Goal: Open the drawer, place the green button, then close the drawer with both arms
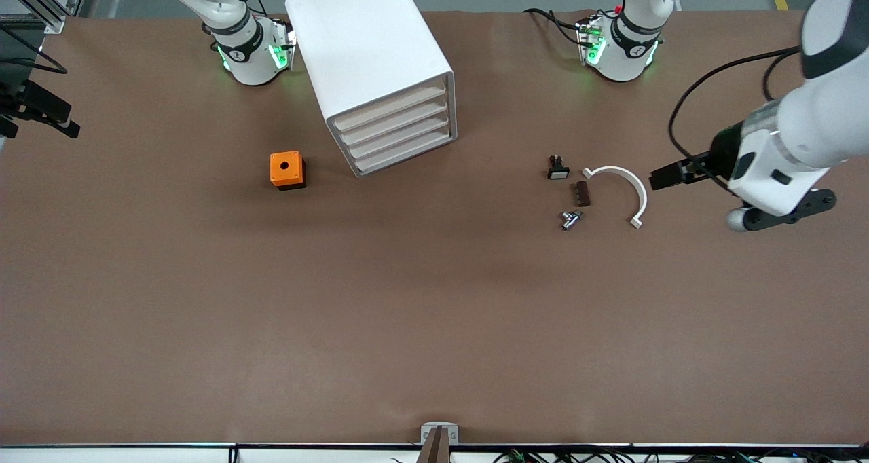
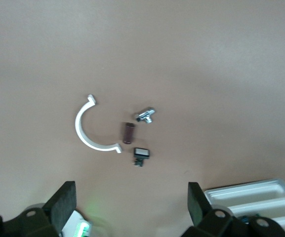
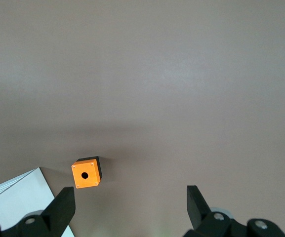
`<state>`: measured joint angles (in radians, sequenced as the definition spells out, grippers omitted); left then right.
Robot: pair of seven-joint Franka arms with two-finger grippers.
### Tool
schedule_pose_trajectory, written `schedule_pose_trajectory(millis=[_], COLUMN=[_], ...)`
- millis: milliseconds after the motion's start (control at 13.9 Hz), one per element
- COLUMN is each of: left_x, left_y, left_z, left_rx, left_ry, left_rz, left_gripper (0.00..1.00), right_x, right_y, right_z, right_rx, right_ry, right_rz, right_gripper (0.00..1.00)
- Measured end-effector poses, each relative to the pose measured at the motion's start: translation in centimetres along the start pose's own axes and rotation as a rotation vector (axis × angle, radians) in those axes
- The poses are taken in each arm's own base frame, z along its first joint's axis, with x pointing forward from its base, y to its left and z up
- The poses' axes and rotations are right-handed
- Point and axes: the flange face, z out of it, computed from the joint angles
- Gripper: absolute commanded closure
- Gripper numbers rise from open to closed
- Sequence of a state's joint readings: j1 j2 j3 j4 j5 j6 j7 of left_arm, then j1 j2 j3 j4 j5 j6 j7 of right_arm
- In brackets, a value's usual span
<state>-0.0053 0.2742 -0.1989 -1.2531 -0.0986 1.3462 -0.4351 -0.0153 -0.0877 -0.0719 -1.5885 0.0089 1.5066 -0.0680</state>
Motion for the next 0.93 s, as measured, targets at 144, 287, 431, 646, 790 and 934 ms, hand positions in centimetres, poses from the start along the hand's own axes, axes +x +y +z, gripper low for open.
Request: schedule_pose_trajectory(millis=[144, 287, 431, 646, 790, 934], left_x=[-0.3, -0.9, -1.5, -2.1, -3.3, -4.4], left_y=[-2.5, -4.3, -5.4, -6.5, -7.4, -9.1], left_z=[-0.3, -0.1, 0.7, 3.0, 4.8, 5.6], left_rx=[0.016, 0.033, 0.041, 0.050, 0.044, 0.034], left_ry=[-0.005, -0.014, -0.007, 0.068, 0.123, 0.166], left_rz=[0.042, 0.066, 0.074, 0.071, 0.090, 0.107], left_gripper=[0.01, 0.01, 0.01, 0.01, 0.01, 0.01], right_x=[-0.2, -0.4, -0.5, -0.6, -0.9, -1.1], right_y=[0.0, 0.0, 0.0, 0.1, 0.2, 0.2], right_z=[-0.3, -0.6, -0.7, -0.8, -1.0, -1.3], right_rx=[0.000, 0.000, 0.000, 0.001, 0.001, 0.002], right_ry=[0.006, 0.011, 0.011, 0.010, 0.010, 0.010], right_rz=[0.000, 0.000, 0.000, 0.001, 0.004, 0.004], right_gripper=[0.00, 0.00, 0.00, 0.00, 0.00, 0.00])
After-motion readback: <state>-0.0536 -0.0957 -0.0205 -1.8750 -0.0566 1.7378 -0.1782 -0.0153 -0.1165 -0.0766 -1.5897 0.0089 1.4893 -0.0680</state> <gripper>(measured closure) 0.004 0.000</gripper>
